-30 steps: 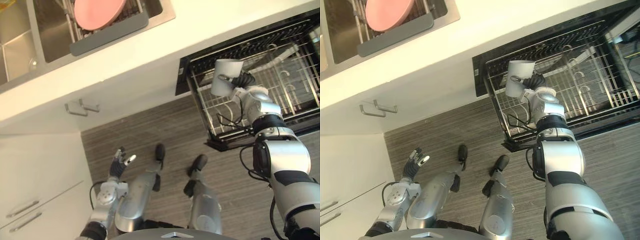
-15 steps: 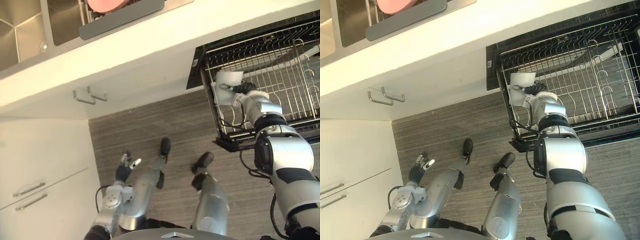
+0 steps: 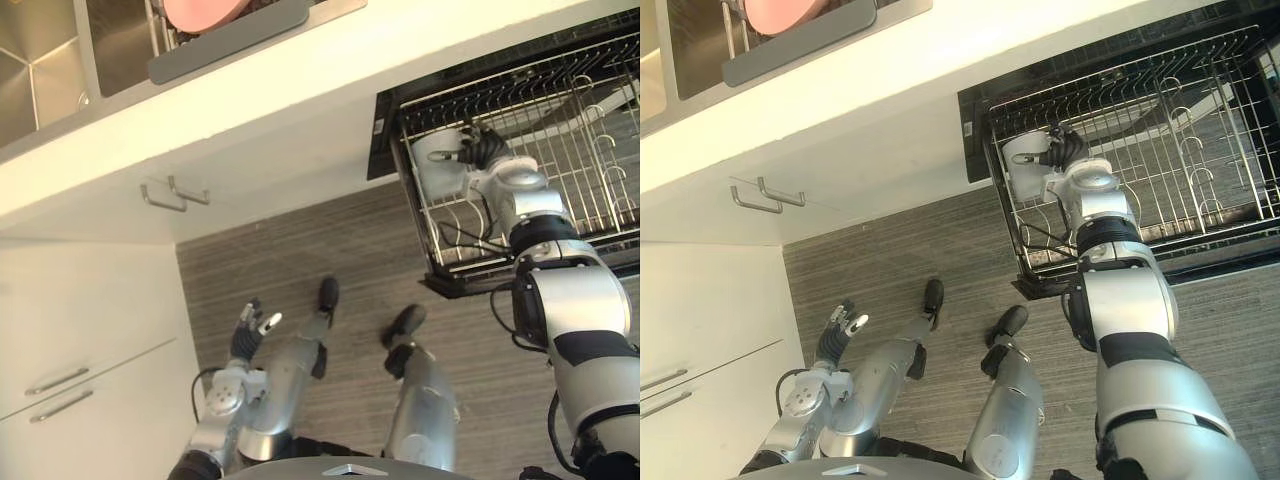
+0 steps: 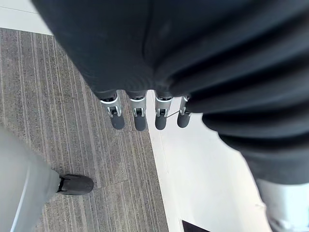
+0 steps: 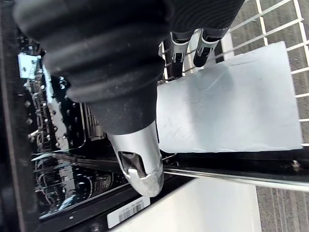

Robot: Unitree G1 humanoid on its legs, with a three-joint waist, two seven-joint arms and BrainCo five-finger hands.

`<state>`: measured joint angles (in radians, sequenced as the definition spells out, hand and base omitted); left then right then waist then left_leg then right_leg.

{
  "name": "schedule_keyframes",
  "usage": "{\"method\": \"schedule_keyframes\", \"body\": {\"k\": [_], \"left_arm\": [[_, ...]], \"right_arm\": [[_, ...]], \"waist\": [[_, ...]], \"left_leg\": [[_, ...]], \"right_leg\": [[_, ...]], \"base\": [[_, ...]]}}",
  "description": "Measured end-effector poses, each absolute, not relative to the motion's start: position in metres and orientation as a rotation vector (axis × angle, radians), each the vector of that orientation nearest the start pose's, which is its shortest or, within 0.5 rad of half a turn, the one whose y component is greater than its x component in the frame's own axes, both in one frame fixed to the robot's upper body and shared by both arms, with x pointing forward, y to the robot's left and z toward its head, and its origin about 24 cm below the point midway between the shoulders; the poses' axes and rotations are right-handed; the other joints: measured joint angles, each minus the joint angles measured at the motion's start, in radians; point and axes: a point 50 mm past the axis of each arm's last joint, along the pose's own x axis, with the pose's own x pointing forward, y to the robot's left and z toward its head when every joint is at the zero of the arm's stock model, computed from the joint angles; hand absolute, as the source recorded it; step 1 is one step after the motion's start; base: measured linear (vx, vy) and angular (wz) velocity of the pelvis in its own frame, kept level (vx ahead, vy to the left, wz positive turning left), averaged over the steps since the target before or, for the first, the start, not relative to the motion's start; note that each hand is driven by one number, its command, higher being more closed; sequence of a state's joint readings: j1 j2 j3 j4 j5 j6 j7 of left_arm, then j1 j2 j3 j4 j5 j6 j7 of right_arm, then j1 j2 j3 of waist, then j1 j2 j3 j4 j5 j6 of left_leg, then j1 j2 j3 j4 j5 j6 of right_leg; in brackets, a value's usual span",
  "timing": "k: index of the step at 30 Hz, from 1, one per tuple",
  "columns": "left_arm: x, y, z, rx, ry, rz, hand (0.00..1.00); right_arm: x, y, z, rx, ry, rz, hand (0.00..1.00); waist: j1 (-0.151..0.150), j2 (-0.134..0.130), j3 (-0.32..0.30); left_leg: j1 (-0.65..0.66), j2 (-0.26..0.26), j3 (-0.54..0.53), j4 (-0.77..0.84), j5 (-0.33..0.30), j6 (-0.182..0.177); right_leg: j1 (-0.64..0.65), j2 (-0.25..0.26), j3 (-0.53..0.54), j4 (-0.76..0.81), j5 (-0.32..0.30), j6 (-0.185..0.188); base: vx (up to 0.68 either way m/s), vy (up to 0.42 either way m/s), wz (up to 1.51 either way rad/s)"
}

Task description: Walk over to the sink, pick up the cup, carry it to the dishwasher, place the cup inside the dishwasher, then close the dishwasher door

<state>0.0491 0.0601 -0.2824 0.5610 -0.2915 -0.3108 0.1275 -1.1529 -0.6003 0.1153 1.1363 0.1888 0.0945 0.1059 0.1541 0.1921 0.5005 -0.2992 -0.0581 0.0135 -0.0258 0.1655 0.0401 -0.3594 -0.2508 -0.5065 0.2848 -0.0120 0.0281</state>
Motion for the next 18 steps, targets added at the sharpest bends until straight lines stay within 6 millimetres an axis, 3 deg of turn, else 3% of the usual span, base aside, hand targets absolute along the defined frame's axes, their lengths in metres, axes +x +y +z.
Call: {"method": "schedule_keyframes", "body": {"k": [5, 8, 9, 11, 13, 16, 18], "left_arm": [[0.200, 0.131, -0.071, -0.145, 0.354, 0.030, 0.00], [0.198, 0.143, -0.076, -0.143, 0.375, 0.102, 0.00], [0.195, 0.150, -0.080, -0.139, 0.393, 0.139, 0.00], [0.188, 0.162, -0.087, -0.134, 0.426, 0.204, 0.00], [0.175, 0.177, -0.098, -0.114, 0.485, 0.273, 0.00], [0.160, 0.186, -0.108, -0.089, 0.545, 0.314, 0.00], [0.148, 0.191, -0.116, -0.055, 0.592, 0.341, 0.00]], "right_arm": [[0.405, -0.255, 0.227, -0.229, -0.087, -0.055, 0.00], [0.392, -0.253, 0.214, -0.096, -0.168, 0.002, 0.00], [0.384, -0.253, 0.203, -0.050, -0.186, 0.026, 0.00], [0.370, -0.252, 0.184, 0.049, -0.213, 0.046, 0.00], [0.345, -0.247, 0.156, 0.181, -0.259, 0.048, 0.00], [0.314, -0.235, 0.132, 0.261, -0.314, 0.048, 0.00], [0.282, -0.226, 0.123, 0.302, -0.396, 0.057, 0.00]], "waist": [[-0.024, -0.001, 0.001], [-0.033, -0.005, 0.002], [-0.051, -0.010, 0.002], [-0.071, -0.038, -0.007], [-0.098, -0.095, -0.037], [-0.116, -0.155, -0.074], [-0.133, -0.194, -0.129]], "left_leg": [[0.045, 0.022, 0.019, 0.000, -0.011, -0.013], [0.084, 0.039, 0.044, -0.019, -0.013, -0.016], [0.103, 0.043, 0.047, -0.032, -0.012, -0.018], [0.121, 0.052, 0.062, -0.045, -0.014, -0.021], [0.134, 0.062, 0.079, -0.051, -0.024, -0.028], [0.169, 0.074, 0.104, -0.051, -0.047, -0.038], [0.201, 0.082, 0.126, -0.051, -0.071, -0.043]], "right_leg": [[0.055, 0.035, 0.012, -0.052, 0.017, -0.011], [0.091, 0.064, 0.033, -0.095, 0.038, -0.009], [0.107, 0.073, 0.034, -0.108, 0.041, -0.008], [0.120, 0.089, 0.047, -0.126, 0.046, -0.005], [0.129, 0.105, 0.062, -0.148, 0.051, -0.007], [0.161, 0.123, 0.086, -0.172, 0.051, -0.007], [0.192, 0.139, 0.105, -0.198, 0.050, -0.007]], "base": [[-0.02, -0.072, -0.16], [0.00, -0.079, -0.27], [0.02, -0.072, -0.18], [0.05, -0.068, -0.27], [0.10, -0.086, -0.28], [0.11, -0.054, -0.27], [0.13, -0.035, -0.33]]}}
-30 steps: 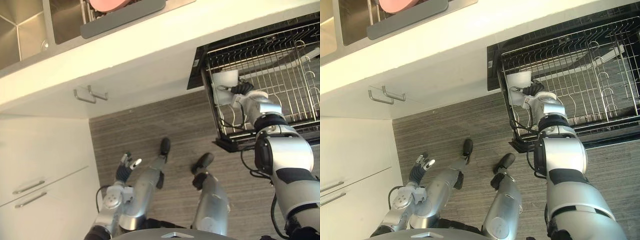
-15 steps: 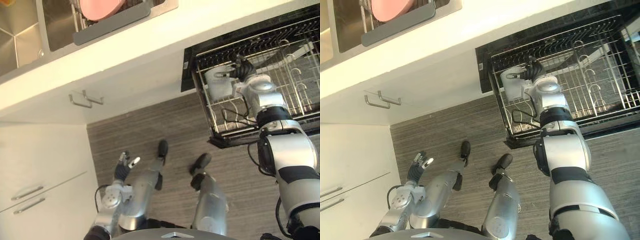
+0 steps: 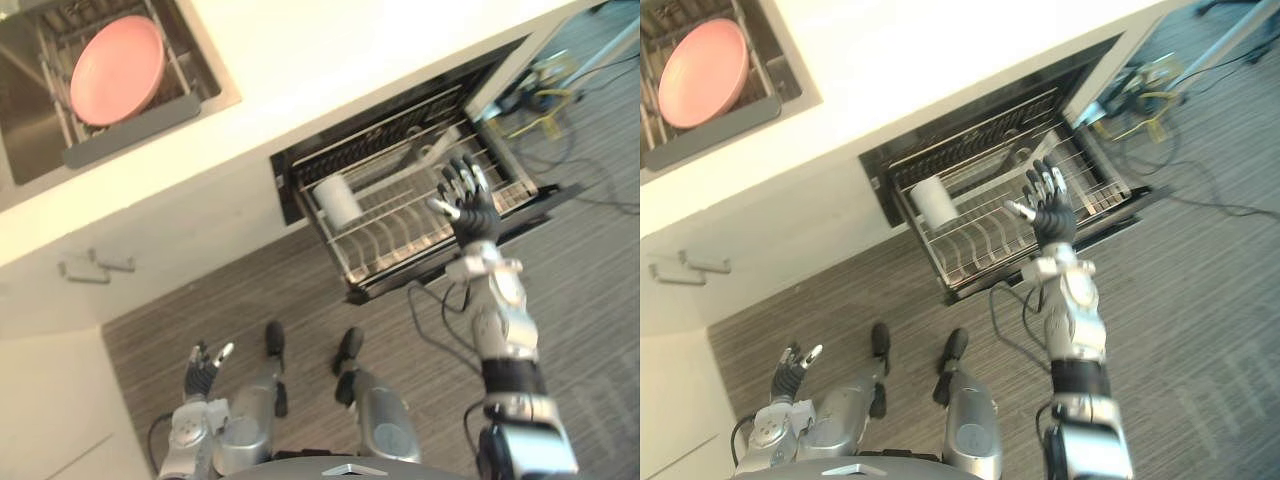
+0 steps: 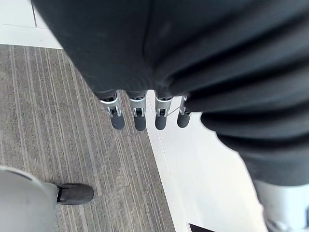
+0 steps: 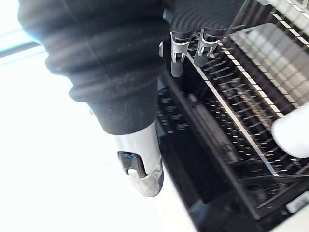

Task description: Walk over to the sink, pick up the cup, carry it to the dishwasher, place the cup inside the dishwasher, then close the dishwasher door

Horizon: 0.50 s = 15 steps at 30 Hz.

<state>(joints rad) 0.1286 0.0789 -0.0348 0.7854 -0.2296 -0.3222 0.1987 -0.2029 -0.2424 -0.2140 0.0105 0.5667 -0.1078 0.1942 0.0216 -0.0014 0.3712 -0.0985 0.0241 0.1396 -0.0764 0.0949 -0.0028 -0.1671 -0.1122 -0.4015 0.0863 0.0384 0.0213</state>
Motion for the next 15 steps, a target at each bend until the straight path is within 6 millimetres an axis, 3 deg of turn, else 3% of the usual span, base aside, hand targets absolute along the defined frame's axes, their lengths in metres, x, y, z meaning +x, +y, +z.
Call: {"method": "schedule_keyframes", "body": {"k": [2, 7, 15], "left_arm": [[0.140, 0.193, -0.122, -0.037, 0.629, 0.364, 0.00], [0.122, 0.194, -0.134, -0.040, 0.714, 0.385, 0.00], [0.111, 0.193, -0.141, -0.040, 0.769, 0.367, 0.00]], "right_arm": [[0.261, -0.219, 0.128, 0.317, -0.492, 0.074, 0.00], [0.235, -0.213, 0.134, 0.321, -0.613, 0.086, 0.00], [0.219, -0.217, 0.122, 0.325, -0.591, 0.080, 0.00]], "waist": [[-0.018, -0.011, -0.045], [-0.040, -0.012, -0.128], [-0.055, -0.015, -0.181]], "left_leg": [[0.025, 0.003, 0.012, 0.000, -0.016, -0.002], [0.089, 0.005, 0.034, 0.000, -0.051, -0.006], [0.166, 0.003, 0.053, 0.005, -0.086, -0.011]], "right_leg": [[0.029, 0.008, 0.009, -0.021, -0.001, 0.002], [0.103, 0.023, 0.036, -0.072, 0.004, 0.012], [0.189, 0.034, 0.062, -0.119, 0.011, 0.022]], "base": [[0.13, -0.011, -0.19], [0.11, 0.012, -0.15], [0.06, 0.013, -0.09]]}}
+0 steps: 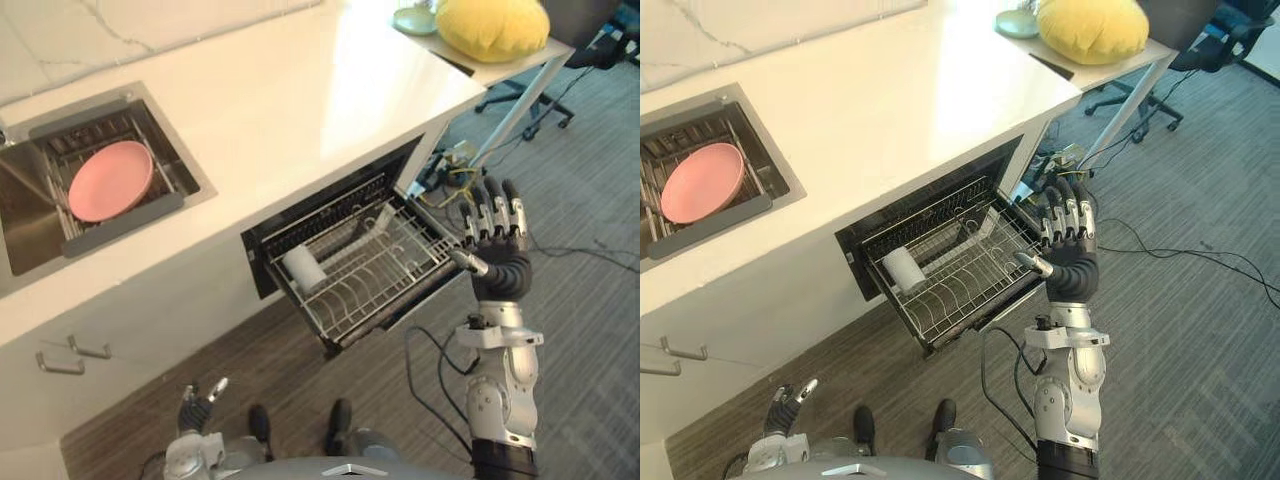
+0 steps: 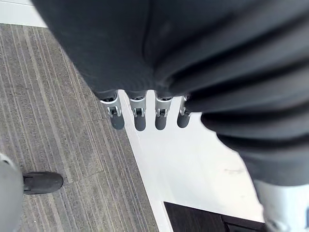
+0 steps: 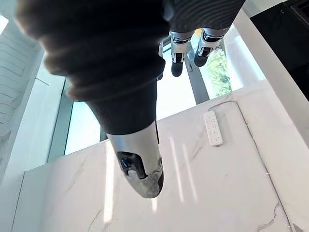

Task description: Walk over to the sink, pick up the cup, carry it to the dishwasher, place the cup inside the dishwasher, then close the dishwasher door

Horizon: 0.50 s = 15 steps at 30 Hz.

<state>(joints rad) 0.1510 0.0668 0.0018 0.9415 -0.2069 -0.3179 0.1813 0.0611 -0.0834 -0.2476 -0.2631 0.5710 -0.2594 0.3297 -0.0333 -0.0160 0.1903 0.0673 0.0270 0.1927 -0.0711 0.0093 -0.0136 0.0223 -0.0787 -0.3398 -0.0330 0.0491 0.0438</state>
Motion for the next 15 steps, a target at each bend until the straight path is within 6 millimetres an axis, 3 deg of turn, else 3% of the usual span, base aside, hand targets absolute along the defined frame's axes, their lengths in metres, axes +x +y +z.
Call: {"method": "schedule_keyframes", "body": {"k": [5, 9, 12, 15], "left_arm": [[0.104, 0.195, -0.145, -0.015, 0.819, 0.371, 0.00], [0.098, 0.200, -0.146, -0.021, 0.835, 0.428, 0.00], [0.100, 0.202, -0.144, -0.032, 0.819, 0.468, 0.00], [0.095, 0.206, -0.141, -0.048, 0.799, 0.542, 0.00]], "right_arm": [[0.218, -0.214, 0.119, 0.339, -0.579, 0.115, 0.00], [0.220, -0.205, 0.115, 0.349, -0.544, 0.195, 0.00], [0.220, -0.202, 0.110, 0.363, -0.501, 0.219, 0.00], [0.223, -0.197, 0.111, 0.358, -0.492, 0.242, 0.00]], "waist": [[0.000, 0.003, -0.027], [0.008, 0.013, -0.034], [0.016, 0.022, -0.031], [0.052, 0.032, -0.023]], "left_leg": [[0.026, 0.000, 0.014, 0.006, -0.012, -0.004], [0.003, 0.014, 0.019, 0.102, -0.065, -0.005], [-0.084, 0.017, -0.064, 0.220, -0.091, 0.000], [-0.106, 0.040, -0.003, 0.226, -0.116, -0.002]], "right_leg": [[0.026, 0.004, 0.019, -0.016, 0.006, 0.004], [0.047, 0.003, 0.023, -0.002, -0.004, 0.002], [0.045, -0.014, -0.071, 0.055, -0.045, 0.001], [0.048, -0.031, -0.153, 0.094, -0.072, -0.002]], "base": [[0.00, 0.011, -0.10], [-0.01, -0.005, -0.04], [-0.04, -0.010, 0.84], [-0.08, -0.006, 0.83]]}}
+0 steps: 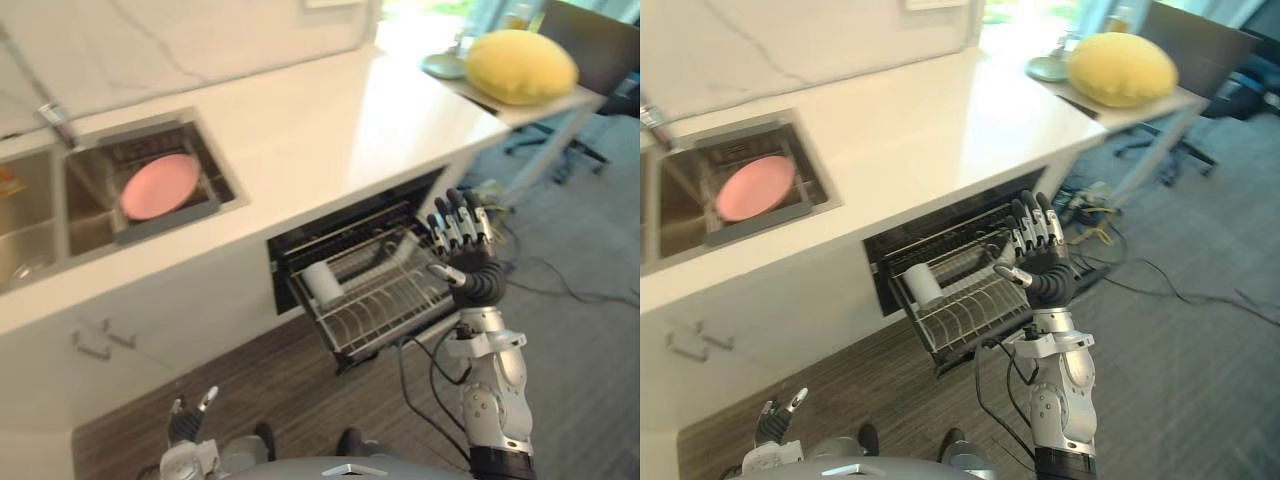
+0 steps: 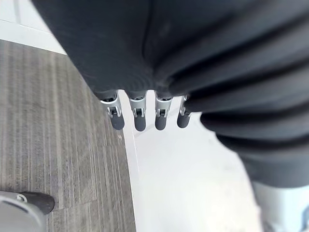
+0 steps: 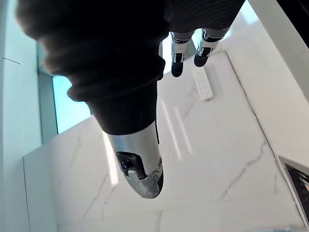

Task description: Walk over to the sink, pick up the cup, carry it to the dishwasher, place the cup inside the dishwasher, then close the dishwasher door

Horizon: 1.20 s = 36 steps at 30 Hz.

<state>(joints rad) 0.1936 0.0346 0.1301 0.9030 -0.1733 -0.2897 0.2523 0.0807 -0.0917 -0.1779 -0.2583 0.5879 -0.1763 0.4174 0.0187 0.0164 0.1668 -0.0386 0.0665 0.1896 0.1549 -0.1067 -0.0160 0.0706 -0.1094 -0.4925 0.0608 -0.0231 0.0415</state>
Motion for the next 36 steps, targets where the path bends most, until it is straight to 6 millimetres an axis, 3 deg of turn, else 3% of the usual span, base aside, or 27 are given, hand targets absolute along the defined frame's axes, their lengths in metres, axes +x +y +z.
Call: {"method": "schedule_keyframes", "body": {"k": [1, 2, 3, 4, 5, 6, 8, 9, 10, 11, 16, 17, 18, 19, 20, 22, 23, 26, 30, 32, 36], "left_arm": [[0.089, 0.209, -0.141, -0.054, 0.802, 0.568, 0.00], [0.083, 0.210, -0.142, -0.054, 0.813, 0.576, 0.00], [0.082, 0.208, -0.143, -0.055, 0.820, 0.564, 0.00], [0.080, 0.203, -0.144, -0.060, 0.826, 0.538, 0.00], [0.078, 0.201, -0.144, -0.062, 0.827, 0.528, 0.00], [0.073, 0.198, -0.143, -0.059, 0.826, 0.509, 0.00], [0.067, 0.204, -0.142, -0.033, 0.823, 0.504, 0.00], [0.065, 0.204, -0.143, -0.027, 0.834, 0.495, 0.00], [0.059, 0.195, -0.145, -0.036, 0.856, 0.475, 0.00], [0.059, 0.191, -0.146, -0.041, 0.857, 0.464, 0.00], [0.066, 0.197, -0.145, 0.023, 0.850, 0.383, 0.00], [0.069, 0.199, -0.146, 0.052, 0.851, 0.354, 0.00], [0.072, 0.199, -0.147, 0.078, 0.858, 0.321, 0.00], [0.073, 0.200, -0.147, 0.090, 0.862, 0.308, 0.00], [0.078, 0.203, -0.146, 0.115, 0.860, 0.286, 0.00], [0.082, 0.209, -0.146, 0.141, 0.862, 0.256, 0.00], [0.084, 0.214, -0.145, 0.154, 0.867, 0.247, 0.00], [0.081, 0.222, -0.146, 0.181, 0.898, 0.233, 0.00], [0.077, 0.220, -0.147, 0.189, 0.911, 0.208, 0.00], [0.081, 0.219, -0.147, 0.177, 0.904, 0.191, 0.00], [0.086, 0.210, -0.147, 0.141, 0.885, 0.140, 0.00]], "right_arm": [[0.224, -0.196, 0.112, 0.352, -0.493, 0.251, 0.00], [0.225, -0.199, 0.116, 0.326, -0.500, 0.254, 0.00], [0.226, -0.206, 0.119, 0.301, -0.509, 0.236, 0.00], [0.227, -0.218, 0.125, 0.261, -0.521, 0.206, 0.00], [0.228, -0.224, 0.128, 0.244, -0.530, 0.190, 0.00], [0.228, -0.233, 0.131, 0.241, -0.548, 0.148, 0.00], [0.227, -0.237, 0.131, 0.263, -0.579, 0.117, 0.00], [0.227, -0.237, 0.131, 0.283, -0.599, 0.088, 0.00], [0.228, -0.237, 0.133, 0.291, -0.609, 0.068, 0.00], [0.228, -0.238, 0.134, 0.290, -0.614, 0.059, 0.00], [0.229, -0.232, 0.128, 0.289, -0.583, 0.036, 0.00], [0.227, -0.233, 0.125, 0.288, -0.569, 0.029, 0.00], [0.222, -0.235, 0.119, 0.285, -0.540, 0.016, 0.00], [0.219, -0.236, 0.115, 0.283, -0.523, 0.006, 0.00], [0.210, -0.237, 0.104, 0.290, -0.482, -0.024, 0.00], [0.197, -0.238, 0.099, 0.293, -0.460, -0.068, 0.00], [0.188, -0.240, 0.102, 0.284, -0.470, -0.095, 0.00], [0.183, -0.244, 0.115, 0.284, -0.532, -0.107, 0.00], [0.185, -0.247, 0.119, 0.317, -0.568, -0.111, 0.00], [0.184, -0.251, 0.119, 0.310, -0.571, -0.131, 0.00], [0.184, -0.256, 0.111, 0.319, -0.538, -0.172, 0.00]], "waist": [[0.009, 0.008, -0.006], [0.001, -0.001, -0.018], [-0.008, 0.000, -0.015], [-0.007, 0.048, -0.018], [-0.015, 0.055, -0.015], [-0.021, 0.053, -0.018], [-0.019, 0.030, -0.033], [-0.018, 0.020, -0.034], [-0.025, 0.038, -0.041], [-0.029, 0.052, -0.043], [-0.032, 0.018, -0.039], [-0.040, 0.013, -0.036], [-0.048, 0.007, -0.033], [-0.055, 0.009, -0.033], [-0.089, 0.007, -0.036], [-0.116, -0.005, -0.034], [-0.124, -0.036, -0.044], [-0.124, -0.068, -0.052], [-0.128, -0.065, -0.054], [-0.133, -0.056, -0.051], [-0.140, -0.037, -0.059]], "left_leg": [[-0.001, 0.030, 0.113, 0.004, -0.024, 0.006], [0.000, 0.060, 0.251, 0.012, -0.043, 0.030], [-0.009, 0.099, 0.358, 0.075, -0.060, 0.086], [-0.025, 0.168, 0.457, 0.187, 0.005, 0.123], [-0.044, 0.159, 0.454, 0.207, 0.025, 0.068], [-0.051, 0.125, 0.439, 0.178, 0.049, 0.080], [-0.019, 0.017, 0.356, -0.055, 0.170, 0.067], [0.025, -0.004, 0.392, -0.094, 0.141, 0.093], [0.083, -0.006, 0.394, -0.161, 0.140, 0.040], [0.097, -0.012, 0.356, -0.216, 0.152, 0.016], [0.103, -0.066, 0.301, -0.237, 0.145, 0.055], [0.100, -0.079, 0.286, -0.242, 0.134, 0.062], [0.101, -0.083, 0.266, -0.242, 0.125, 0.075], [0.099, -0.083, 0.244, -0.242, 0.126, 0.077], [0.092, -0.080, 0.172, -0.242, 0.137, 0.081], [0.070, -0.079, 0.116, -0.242, 0.143, 0.076], [0.061, -0.088, 0.112, -0.242, 0.147, 0.071], [0.071, -0.117, 0.130, -0.242, 0.151, 0.069], [0.079, -0.106, 0.174, -0.242, 0.149, 0.070], [0.078, -0.102, 0.189, -0.242, 0.150, 0.069], [0.094, -0.082, 0.197, -0.242, 0.151, 0.059]], "right_leg": [[0.004, -0.001, -0.040, 0.000, 0.005, 0.004], [0.010, -0.034, -0.102, -0.009, 0.007, 0.005], [0.013, -0.059, -0.157, -0.002, 0.005, 0.011], [0.012, -0.080, -0.216, 0.062, -0.024, 0.024], [0.011, -0.096, -0.237, 0.107, -0.050, 0.035], [0.015, -0.121, -0.264, 0.132, -0.080, 0.033], [0.033, -0.149, -0.334, 0.096, -0.078, 0.034], [0.037, -0.174, -0.403, 0.104, -0.074, 0.040], [0.039, -0.181, -0.436, 0.153, -0.071, 0.053], [0.035, -0.186, -0.453, 0.182, -0.077, 0.056], [0.033, -0.301, -0.476, 0.349, -0.078, 0.045], [0.020, -0.332, -0.454, 0.407, -0.068, 0.029], [-0.016, -0.344, -0.360, 0.464, -0.040, -0.031], [-0.045, -0.337, -0.273, 0.495, -0.027, -0.069], [-0.108, -0.244, -0.009, 0.513, -0.071, -0.041], [-0.118, -0.127, 0.192, 0.453, -0.142, 0.036], [-0.119, -0.085, 0.240, 0.405, -0.162, 0.043], [-0.129, -0.077, 0.234, 0.345, -0.158, 0.024], [-0.085, -0.049, 0.261, 0.241, -0.154, 0.020], [-0.049, -0.036, 0.262, 0.154, -0.140, 0.039], [-0.009, -0.007, 0.267, 0.092, -0.118, 0.026]], "base": [[0.03, 0.008, 0.92], [0.06, 0.071, 1.36], [0.07, 0.184, 1.72], [0.04, 0.155, 1.56], [0.01, 0.151, 1.72], [-0.07, 0.118, 1.68], [-0.10, 0.141, 1.57], [-0.01, 0.117, 1.36], [0.04, 0.082, 1.25], [0.02, 0.070, 1.06], [-0.05, 0.045, 0.47], [-0.08, 0.097, 0.27], [-0.08, 0.109, 0.36], [-0.04, 0.133, 0.80], [0.03, 0.092, 0.95], [0.06, 0.021, 1.13], [0.06, -0.025, 0.91], [0.07, -0.044, 0.21], [0.05, -0.067, -0.33], [0.03, -0.087, -0.24], [0.02, -0.078, -0.10]]}}
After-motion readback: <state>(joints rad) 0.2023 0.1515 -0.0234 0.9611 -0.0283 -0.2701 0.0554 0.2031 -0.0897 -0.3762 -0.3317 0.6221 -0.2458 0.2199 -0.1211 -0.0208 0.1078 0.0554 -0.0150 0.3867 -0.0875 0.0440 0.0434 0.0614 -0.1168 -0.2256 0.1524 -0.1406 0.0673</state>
